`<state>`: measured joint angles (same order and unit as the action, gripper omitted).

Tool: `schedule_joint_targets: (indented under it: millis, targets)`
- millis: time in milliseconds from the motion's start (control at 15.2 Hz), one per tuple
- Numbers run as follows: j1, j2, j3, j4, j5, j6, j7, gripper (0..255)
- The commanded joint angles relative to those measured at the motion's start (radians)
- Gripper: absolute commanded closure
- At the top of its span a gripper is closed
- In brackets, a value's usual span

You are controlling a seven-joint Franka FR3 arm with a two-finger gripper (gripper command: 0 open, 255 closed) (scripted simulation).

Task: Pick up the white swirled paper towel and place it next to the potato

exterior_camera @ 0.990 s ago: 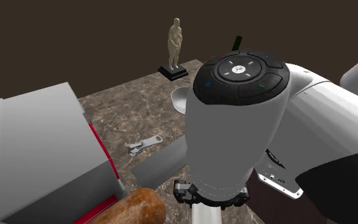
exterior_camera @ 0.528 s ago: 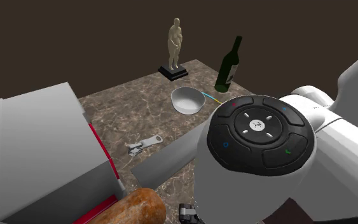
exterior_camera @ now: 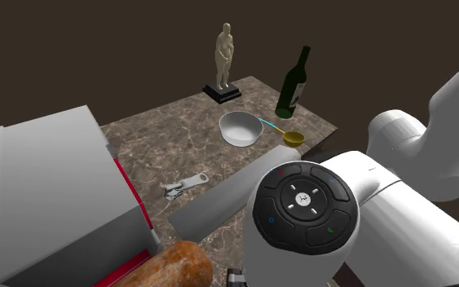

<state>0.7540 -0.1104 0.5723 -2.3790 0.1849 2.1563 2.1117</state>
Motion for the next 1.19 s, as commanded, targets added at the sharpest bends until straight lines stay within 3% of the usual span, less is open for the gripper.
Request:
schedule_joint_targets:
  millis: [0,858,1122]
  targets:
    - [0.0,0.018,0.003,-0.014,-0.007,0.031,0.005,255]
    - [0.0,0.176,0.009,-0.066,-0.098,0.223,0.063,255]
    - [0.001,0.187,0.008,-0.068,-0.106,0.234,0.068,255]
